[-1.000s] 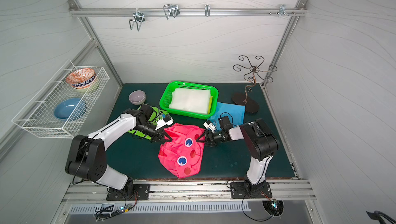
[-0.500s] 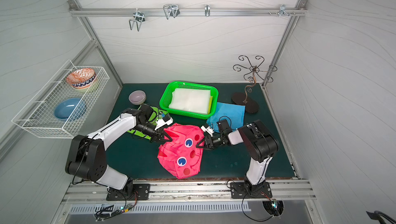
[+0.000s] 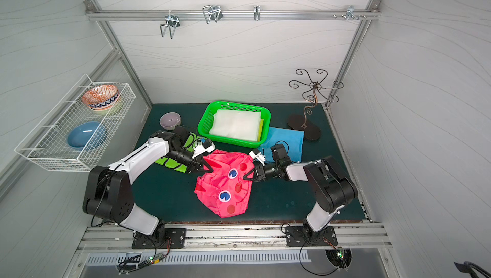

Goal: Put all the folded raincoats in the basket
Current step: Pick up the raincoat from the center of the board.

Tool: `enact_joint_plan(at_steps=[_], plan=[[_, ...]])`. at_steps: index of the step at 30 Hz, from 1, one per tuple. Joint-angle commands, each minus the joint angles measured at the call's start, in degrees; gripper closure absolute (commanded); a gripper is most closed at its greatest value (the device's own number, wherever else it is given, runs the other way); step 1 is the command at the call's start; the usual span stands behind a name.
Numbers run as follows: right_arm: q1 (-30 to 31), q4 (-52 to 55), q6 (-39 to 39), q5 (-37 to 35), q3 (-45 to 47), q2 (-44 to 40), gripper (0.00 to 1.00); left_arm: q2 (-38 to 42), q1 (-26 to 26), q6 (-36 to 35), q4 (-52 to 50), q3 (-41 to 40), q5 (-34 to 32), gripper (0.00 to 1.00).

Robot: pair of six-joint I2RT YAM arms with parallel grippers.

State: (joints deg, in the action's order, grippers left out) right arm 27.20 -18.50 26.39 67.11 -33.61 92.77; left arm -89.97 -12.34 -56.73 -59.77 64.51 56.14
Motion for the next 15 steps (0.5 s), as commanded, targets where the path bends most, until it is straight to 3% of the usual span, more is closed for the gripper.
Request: enact_joint_plan(at_steps=[1, 5, 11, 15], plan=[[0.22, 3.29, 1.49, 1.04, -2.21, -4.68, 1.00, -1.62, 1.29, 3.12, 1.49, 2.63, -2.32, 0.93], [0.26, 9.22, 4.81, -2.98, -5.86, -9.28, 1.00, -2.11, 3.00, 11.16, 7.64, 2.84, -7.82, 0.72], [2.38, 20.75, 8.18, -11.06, -16.98, -12.34, 1.00, -3.68, 6.62, 15.54, 9.30, 3.18, -8.37, 0.55], [3.93, 22.25, 12.52, -14.06, -23.36, -11.13, 1.00, -2.98, 9.32, 15.17, 9.26, 1.90, -9.10, 0.48]])
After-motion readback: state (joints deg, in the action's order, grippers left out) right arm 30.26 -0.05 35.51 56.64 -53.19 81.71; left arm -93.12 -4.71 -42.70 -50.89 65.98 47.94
